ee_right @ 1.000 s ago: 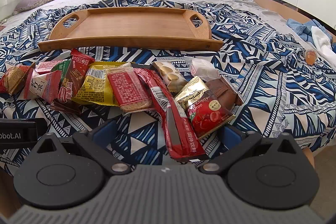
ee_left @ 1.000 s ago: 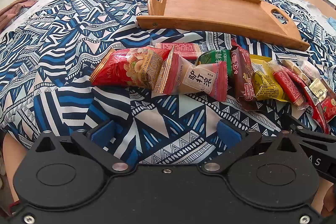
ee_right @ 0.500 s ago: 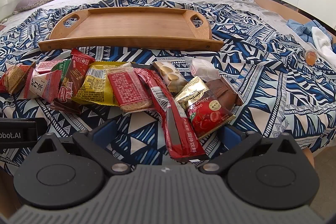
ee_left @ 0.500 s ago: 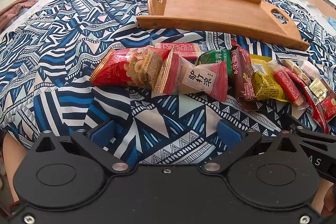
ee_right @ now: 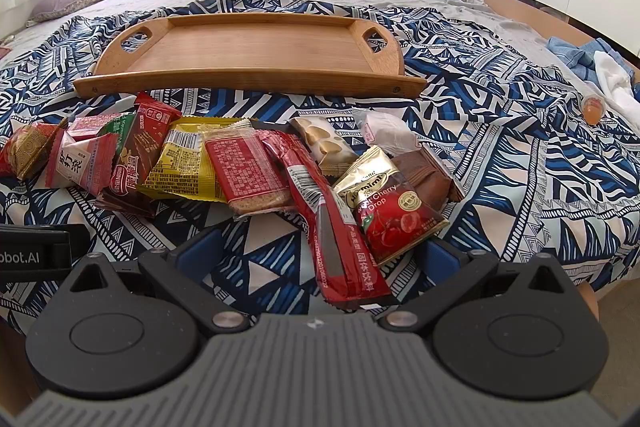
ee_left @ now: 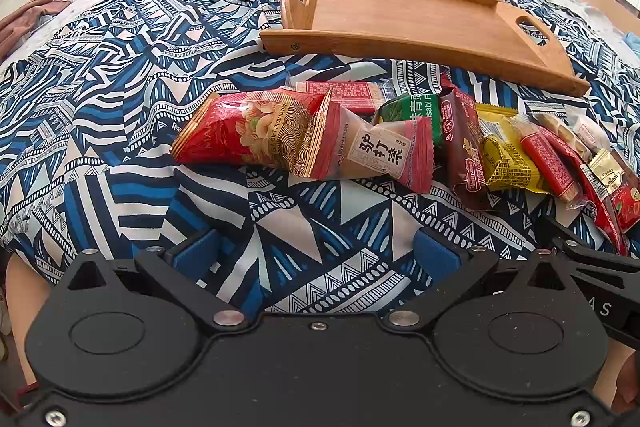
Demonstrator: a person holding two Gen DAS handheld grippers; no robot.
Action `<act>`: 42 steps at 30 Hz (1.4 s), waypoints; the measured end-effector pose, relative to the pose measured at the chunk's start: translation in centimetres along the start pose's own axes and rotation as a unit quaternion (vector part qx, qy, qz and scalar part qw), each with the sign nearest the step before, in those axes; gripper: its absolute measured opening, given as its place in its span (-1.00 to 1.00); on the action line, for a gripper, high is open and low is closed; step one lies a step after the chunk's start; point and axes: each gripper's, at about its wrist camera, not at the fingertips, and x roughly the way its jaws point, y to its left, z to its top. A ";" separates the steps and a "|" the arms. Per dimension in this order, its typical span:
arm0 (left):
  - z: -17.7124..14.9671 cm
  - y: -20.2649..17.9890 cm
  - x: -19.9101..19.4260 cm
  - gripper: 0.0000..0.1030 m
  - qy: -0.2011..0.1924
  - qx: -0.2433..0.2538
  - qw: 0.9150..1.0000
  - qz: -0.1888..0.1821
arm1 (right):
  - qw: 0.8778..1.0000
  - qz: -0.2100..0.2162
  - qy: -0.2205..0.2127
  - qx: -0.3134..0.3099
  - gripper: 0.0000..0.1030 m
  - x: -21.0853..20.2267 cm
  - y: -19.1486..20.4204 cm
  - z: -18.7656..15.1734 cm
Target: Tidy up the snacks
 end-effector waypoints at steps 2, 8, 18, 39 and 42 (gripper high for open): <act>0.0 0.0 0.0 1.00 0.000 0.000 1.000 0.000 | 1.000 0.000 0.000 0.000 1.00 0.0 0.0 0.0; 0.0 0.0 0.0 1.00 0.000 0.000 1.000 0.000 | 1.000 -0.002 -0.001 0.000 1.00 0.2 0.0 0.0; 0.0 0.0 0.0 1.00 -0.001 0.002 1.000 0.001 | 1.000 -0.004 0.003 0.001 1.00 -0.1 0.0 0.0; -0.2 0.2 -0.2 1.00 -0.023 0.019 1.000 -0.007 | 0.998 -0.005 -0.052 0.036 1.00 -0.6 -0.6 -1.2; -0.3 0.2 -0.5 1.00 -0.029 0.016 0.999 -0.008 | 0.999 -0.005 -0.050 0.007 1.00 -0.7 -0.4 -1.4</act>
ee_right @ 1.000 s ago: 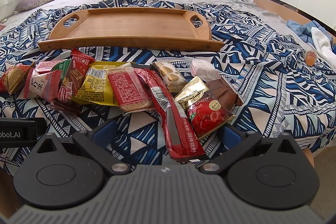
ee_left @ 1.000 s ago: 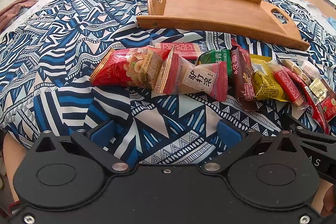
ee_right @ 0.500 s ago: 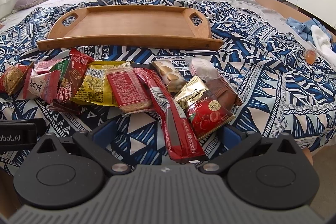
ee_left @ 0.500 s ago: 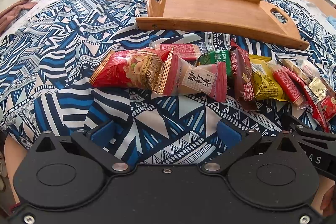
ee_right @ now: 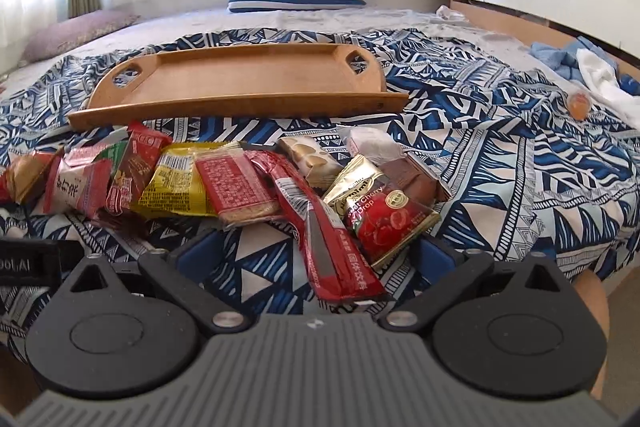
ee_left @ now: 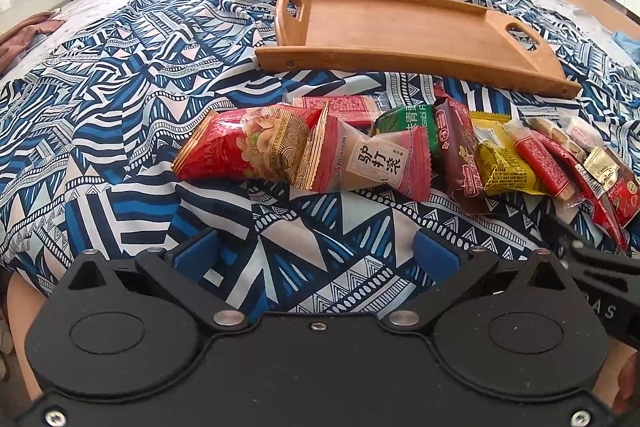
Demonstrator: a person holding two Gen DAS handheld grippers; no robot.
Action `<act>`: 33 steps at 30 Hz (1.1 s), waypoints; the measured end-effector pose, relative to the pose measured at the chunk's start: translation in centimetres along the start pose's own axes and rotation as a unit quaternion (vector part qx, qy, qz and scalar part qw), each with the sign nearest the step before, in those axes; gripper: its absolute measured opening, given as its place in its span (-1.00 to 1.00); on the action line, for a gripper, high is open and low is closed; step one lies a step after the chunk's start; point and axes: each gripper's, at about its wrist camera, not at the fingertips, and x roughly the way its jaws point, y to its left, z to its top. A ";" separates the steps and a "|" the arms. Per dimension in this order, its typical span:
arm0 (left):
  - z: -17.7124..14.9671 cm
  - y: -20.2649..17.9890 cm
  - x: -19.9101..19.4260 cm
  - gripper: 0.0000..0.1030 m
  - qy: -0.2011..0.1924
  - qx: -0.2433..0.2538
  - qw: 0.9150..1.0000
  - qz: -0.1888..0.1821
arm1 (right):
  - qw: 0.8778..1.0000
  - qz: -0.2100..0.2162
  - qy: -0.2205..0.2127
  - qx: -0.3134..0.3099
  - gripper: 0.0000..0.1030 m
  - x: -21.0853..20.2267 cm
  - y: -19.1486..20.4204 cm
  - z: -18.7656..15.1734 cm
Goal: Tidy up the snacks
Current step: 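Grasp the pink candy wrapper with left tool while right tool grasps the cherry drop packet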
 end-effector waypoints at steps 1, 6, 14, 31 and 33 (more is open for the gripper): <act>0.0 0.1 -0.2 1.00 -0.002 -0.003 1.000 0.000 | 1.000 0.004 0.005 -0.009 1.00 0.0 0.0 0.2; 0.0 0.6 -1.4 0.68 -0.024 -0.011 1.000 -0.008 | 0.998 0.037 0.003 0.053 1.00 -0.9 -2.0 0.7; 1.0 0.0 -3.6 -0.09 -0.067 -0.005 0.996 -0.050 | 0.998 0.049 -0.046 0.007 0.80 -3.1 -1.6 0.1; 1.7 -0.7 -1.7 -0.27 -0.066 0.001 0.996 -0.060 | 0.995 0.003 -0.097 0.011 0.18 -4.3 -3.3 1.2; 1.8 -0.8 -1.4 -0.28 -0.066 0.005 0.996 -0.059 | 0.996 -0.009 -0.087 0.000 0.02 -3.7 -3.4 1.2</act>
